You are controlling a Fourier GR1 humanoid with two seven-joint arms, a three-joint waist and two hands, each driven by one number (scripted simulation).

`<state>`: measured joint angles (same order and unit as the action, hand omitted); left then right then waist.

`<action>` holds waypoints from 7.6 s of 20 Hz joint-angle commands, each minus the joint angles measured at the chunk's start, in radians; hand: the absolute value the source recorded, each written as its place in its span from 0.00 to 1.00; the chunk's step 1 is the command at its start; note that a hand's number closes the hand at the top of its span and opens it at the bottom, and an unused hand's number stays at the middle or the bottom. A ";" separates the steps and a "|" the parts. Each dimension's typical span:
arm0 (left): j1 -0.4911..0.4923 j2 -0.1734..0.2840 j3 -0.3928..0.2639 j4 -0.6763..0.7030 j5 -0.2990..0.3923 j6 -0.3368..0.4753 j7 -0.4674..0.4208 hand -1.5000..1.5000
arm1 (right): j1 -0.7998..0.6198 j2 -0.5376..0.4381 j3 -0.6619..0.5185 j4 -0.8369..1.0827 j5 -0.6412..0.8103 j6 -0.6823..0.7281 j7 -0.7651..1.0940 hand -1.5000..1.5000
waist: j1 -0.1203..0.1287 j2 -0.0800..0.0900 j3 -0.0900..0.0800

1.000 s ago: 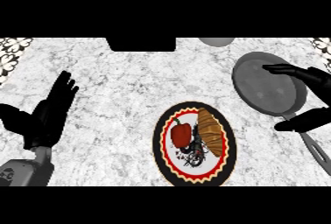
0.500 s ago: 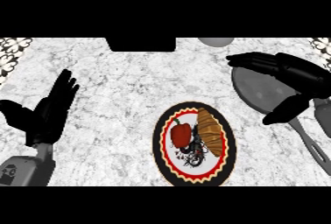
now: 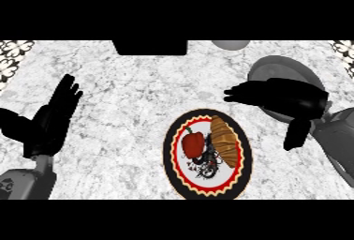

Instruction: Pick the croissant from the plate and place it in the pan

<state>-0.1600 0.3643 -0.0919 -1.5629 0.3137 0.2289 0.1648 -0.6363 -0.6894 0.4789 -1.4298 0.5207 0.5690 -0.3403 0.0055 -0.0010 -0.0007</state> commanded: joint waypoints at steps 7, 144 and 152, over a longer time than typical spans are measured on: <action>0.026 -0.033 0.023 -0.003 -0.040 -0.007 -0.016 0.50 | 0.124 0.030 0.074 -0.204 0.264 -0.055 0.108 0.00 | -0.007 -0.001 0.001; 0.009 -0.206 0.198 0.011 -0.198 -0.204 0.012 0.50 | -0.245 0.190 -1.076 1.117 0.307 -0.683 -0.109 0.00 | 0.017 0.010 0.002; -0.059 -0.210 0.188 -0.062 -0.220 -0.138 0.143 0.50 | -0.169 0.031 -1.289 1.163 0.064 -0.427 -0.223 0.00 | -0.007 0.005 0.004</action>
<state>-0.1696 0.1609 0.0987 -1.6094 0.1073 0.0497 0.2466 -0.8352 -0.5856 -0.7347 -0.2845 0.6751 0.0193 -0.5225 0.0154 0.0081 0.0027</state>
